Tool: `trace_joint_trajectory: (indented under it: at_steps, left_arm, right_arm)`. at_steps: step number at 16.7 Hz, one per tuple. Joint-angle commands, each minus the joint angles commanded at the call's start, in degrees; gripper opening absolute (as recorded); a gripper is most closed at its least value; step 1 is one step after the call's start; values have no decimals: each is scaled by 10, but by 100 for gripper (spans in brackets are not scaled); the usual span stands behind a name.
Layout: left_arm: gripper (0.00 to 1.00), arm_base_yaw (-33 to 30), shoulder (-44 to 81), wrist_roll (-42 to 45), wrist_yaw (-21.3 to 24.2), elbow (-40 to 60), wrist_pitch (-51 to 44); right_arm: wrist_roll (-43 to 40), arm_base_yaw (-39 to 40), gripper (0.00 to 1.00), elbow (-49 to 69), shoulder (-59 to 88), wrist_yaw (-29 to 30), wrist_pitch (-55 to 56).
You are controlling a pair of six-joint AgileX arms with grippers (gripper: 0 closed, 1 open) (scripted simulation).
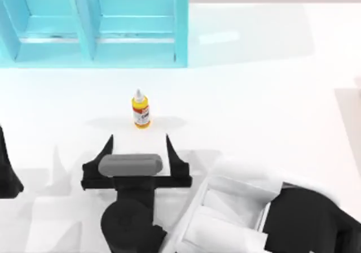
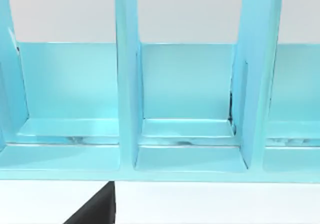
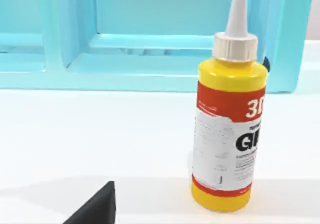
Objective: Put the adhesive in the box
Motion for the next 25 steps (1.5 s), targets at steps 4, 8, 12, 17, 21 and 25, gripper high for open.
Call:
trace_joint_trajectory:
  at_steps: [4, 8, 12, 17, 21, 25]
  left_arm:
    - [100, 0, 0, 0, 0, 0, 0]
    - [100, 0, 0, 0, 0, 0, 0]
    - [100, 0, 0, 0, 0, 0, 0]
    - [100, 0, 0, 0, 0, 0, 0]
    - [100, 0, 0, 0, 0, 0, 0]
    - [100, 0, 0, 0, 0, 0, 0]
  right_arm:
    - [3, 5, 100, 8, 14, 10, 1]
    - [3, 5, 100, 8, 14, 10, 1]
    - [2, -11, 100, 26, 19, -6, -10]
    - [-1, -75, 100, 114, 52, -70, -62]
    - [-2, -106, 100, 155, 67, -101, -88]
    - [-2, -106, 92, 155, 67, -101, -88]
